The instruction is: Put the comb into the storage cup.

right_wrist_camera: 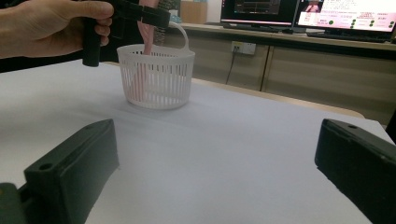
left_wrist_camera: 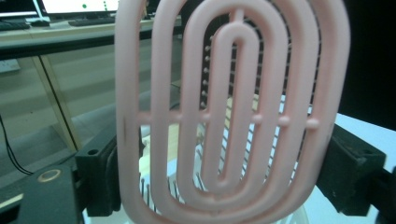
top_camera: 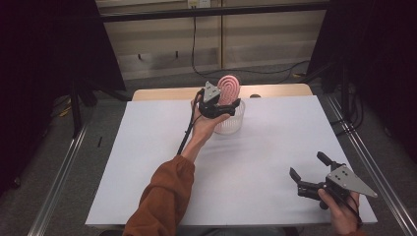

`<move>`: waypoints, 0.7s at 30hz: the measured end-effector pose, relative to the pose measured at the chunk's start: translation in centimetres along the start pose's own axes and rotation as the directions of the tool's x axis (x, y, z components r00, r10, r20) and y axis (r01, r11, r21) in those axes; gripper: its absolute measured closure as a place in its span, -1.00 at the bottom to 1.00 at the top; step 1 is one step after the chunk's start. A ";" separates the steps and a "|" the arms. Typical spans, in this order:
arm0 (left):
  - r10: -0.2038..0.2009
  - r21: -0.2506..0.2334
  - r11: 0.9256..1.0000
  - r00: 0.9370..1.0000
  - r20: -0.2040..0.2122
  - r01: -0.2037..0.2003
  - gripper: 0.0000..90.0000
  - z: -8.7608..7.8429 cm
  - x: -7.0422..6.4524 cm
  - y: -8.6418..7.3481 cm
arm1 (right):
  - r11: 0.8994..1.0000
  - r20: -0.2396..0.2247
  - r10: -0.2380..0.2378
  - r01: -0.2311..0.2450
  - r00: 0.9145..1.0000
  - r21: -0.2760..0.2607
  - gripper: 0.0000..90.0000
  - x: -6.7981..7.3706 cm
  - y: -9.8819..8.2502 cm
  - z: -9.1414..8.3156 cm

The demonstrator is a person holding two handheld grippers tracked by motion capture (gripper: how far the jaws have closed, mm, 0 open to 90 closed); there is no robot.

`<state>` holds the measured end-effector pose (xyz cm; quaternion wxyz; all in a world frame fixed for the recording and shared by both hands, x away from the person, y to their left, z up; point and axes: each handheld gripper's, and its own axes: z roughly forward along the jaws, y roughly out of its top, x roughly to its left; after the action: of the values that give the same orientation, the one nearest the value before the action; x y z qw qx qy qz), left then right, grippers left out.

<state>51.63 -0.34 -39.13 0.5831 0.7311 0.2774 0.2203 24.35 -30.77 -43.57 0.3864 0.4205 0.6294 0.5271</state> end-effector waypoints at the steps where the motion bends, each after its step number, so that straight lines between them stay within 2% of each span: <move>1: 0.001 0.005 1.000 1.000 -0.001 -0.001 -0.64 0.0 0.0 -0.1 | 1.000 0.000 0.001 -0.001 1.000 0.000 -1.00 0.0 0.0 0.0; 11: 0.009 0.052 0.999 1.000 0.023 -0.010 -0.64 0.5 -0.2 -0.6 | 1.000 -0.002 0.000 0.000 1.000 0.004 -1.00 0.0 0.0 0.1; 12: 0.019 0.059 0.998 1.000 0.020 -0.020 -0.61 0.5 -0.2 -0.7 | 1.000 -0.001 -0.001 0.001 1.000 0.005 -1.00 0.0 0.0 0.0; 14: 0.028 0.060 0.998 0.999 0.029 -0.030 -0.44 0.5 -0.4 -0.7 | 1.000 -0.001 -0.001 0.001 1.000 0.004 -1.00 0.0 0.0 0.0; 21: 0.042 0.059 0.997 0.999 0.022 -0.043 -0.55 0.7 -0.4 -0.8 | 1.000 -0.003 0.000 0.000 1.000 0.003 -1.00 0.0 0.0 0.0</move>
<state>51.63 -0.99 -40.05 0.5590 0.7562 0.2621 0.2166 24.36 -30.76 -43.58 0.3846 0.4203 0.6307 0.5269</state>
